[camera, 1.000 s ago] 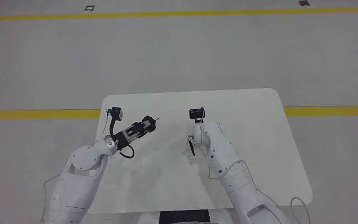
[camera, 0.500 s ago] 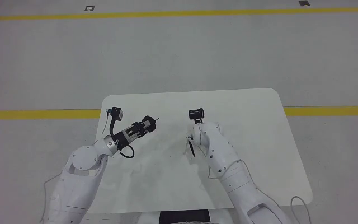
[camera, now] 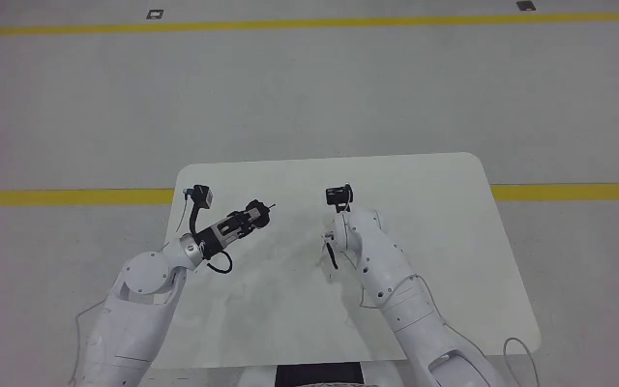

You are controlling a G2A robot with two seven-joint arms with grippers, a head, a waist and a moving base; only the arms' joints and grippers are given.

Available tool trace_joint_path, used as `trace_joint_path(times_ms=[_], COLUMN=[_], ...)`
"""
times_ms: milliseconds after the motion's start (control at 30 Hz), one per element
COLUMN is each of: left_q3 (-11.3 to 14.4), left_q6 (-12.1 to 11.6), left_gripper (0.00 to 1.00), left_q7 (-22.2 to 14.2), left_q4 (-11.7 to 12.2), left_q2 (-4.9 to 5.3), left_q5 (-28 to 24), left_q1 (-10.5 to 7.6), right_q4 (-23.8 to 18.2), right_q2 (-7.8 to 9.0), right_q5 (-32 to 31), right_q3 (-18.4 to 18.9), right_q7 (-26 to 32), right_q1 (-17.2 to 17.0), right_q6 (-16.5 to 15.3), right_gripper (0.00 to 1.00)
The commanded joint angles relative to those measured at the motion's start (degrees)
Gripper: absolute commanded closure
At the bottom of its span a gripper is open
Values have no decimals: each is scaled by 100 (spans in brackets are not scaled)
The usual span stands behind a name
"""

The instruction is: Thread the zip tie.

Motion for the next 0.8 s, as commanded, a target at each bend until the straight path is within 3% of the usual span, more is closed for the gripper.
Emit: trace_joint_path(times_ms=[0, 767], left_q3=[0, 0], left_q6=[0, 0], left_gripper=[100, 100], left_q7=[0, 0], left_q4=[0, 0], left_q2=[0, 0], left_q5=[0, 0], left_q1=[0, 0], right_q4=[-19, -155], right_q2=[14, 144], right_q5=[0, 0], right_q3=[-14, -70], right_q7=[34, 151], right_q1=[-7, -82], right_q6=[0, 0], right_gripper=[80, 84])
